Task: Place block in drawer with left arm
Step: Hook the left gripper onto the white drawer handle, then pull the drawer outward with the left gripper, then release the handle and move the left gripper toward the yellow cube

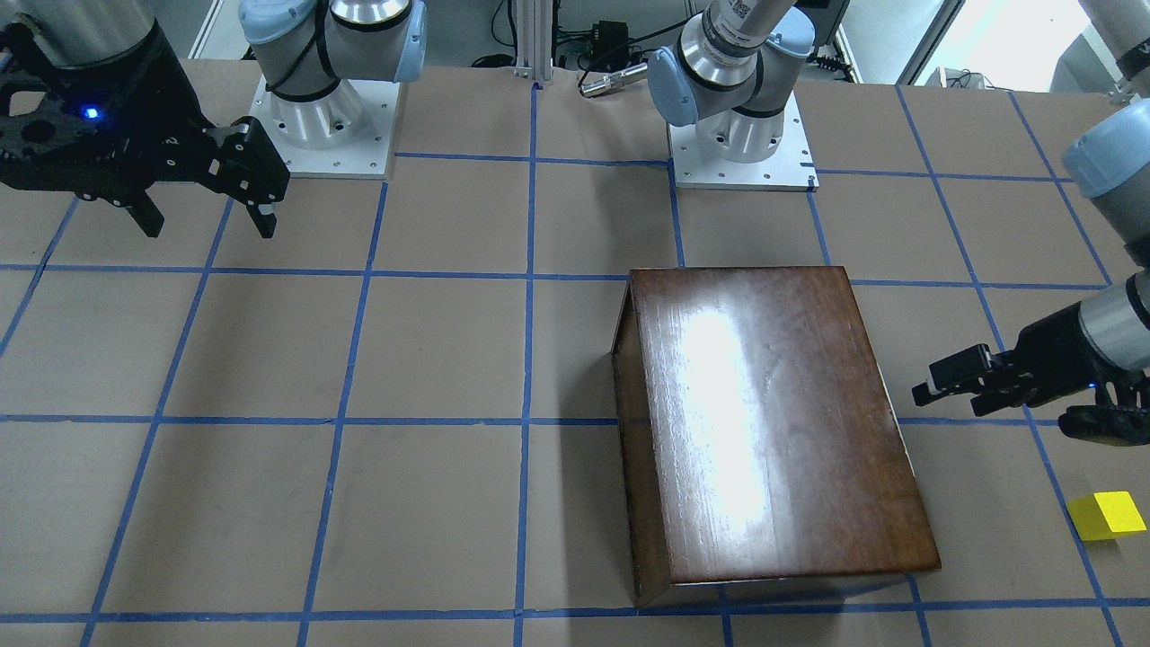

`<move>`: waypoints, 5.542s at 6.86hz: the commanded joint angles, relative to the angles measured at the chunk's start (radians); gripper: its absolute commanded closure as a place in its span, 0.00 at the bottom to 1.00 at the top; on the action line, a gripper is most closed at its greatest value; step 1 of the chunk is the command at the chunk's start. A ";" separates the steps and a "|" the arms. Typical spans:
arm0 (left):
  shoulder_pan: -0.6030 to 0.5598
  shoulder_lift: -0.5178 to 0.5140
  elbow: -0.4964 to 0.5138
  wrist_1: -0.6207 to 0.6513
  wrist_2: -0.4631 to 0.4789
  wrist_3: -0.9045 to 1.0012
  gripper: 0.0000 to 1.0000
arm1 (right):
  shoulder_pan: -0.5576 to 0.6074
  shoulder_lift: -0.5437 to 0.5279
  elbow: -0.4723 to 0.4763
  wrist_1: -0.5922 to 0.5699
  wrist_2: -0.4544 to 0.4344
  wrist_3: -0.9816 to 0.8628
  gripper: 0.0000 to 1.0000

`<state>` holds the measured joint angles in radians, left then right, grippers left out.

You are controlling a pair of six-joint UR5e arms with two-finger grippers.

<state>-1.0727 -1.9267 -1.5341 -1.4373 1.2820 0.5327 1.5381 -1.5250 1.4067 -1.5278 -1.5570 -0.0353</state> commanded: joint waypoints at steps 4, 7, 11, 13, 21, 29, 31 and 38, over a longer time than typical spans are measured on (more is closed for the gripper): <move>-0.001 -0.040 -0.064 0.035 -0.075 -0.014 0.00 | 0.000 0.000 0.000 0.000 0.002 0.000 0.00; -0.001 -0.061 -0.061 0.046 -0.073 -0.011 0.00 | -0.001 0.000 0.000 0.000 0.000 0.000 0.00; 0.002 -0.058 -0.044 0.084 0.003 -0.003 0.00 | 0.000 0.000 0.000 0.000 0.002 0.000 0.00; 0.008 -0.054 -0.041 0.086 0.042 0.003 0.00 | 0.000 0.000 0.000 0.000 0.002 0.000 0.00; 0.100 -0.054 -0.037 0.086 0.045 0.013 0.00 | -0.001 0.000 0.000 0.000 0.002 0.000 0.00; 0.142 -0.060 -0.027 0.086 0.046 0.035 0.00 | -0.001 0.000 0.000 0.000 0.002 0.000 0.00; 0.149 -0.061 -0.026 0.086 0.046 0.035 0.00 | 0.000 0.000 0.000 0.000 0.000 0.000 0.00; 0.158 -0.011 0.055 -0.031 0.081 0.039 0.00 | 0.000 0.000 0.000 0.000 0.000 0.000 0.00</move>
<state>-0.9143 -1.9666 -1.5137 -1.4003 1.3400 0.5718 1.5384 -1.5252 1.4067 -1.5278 -1.5569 -0.0353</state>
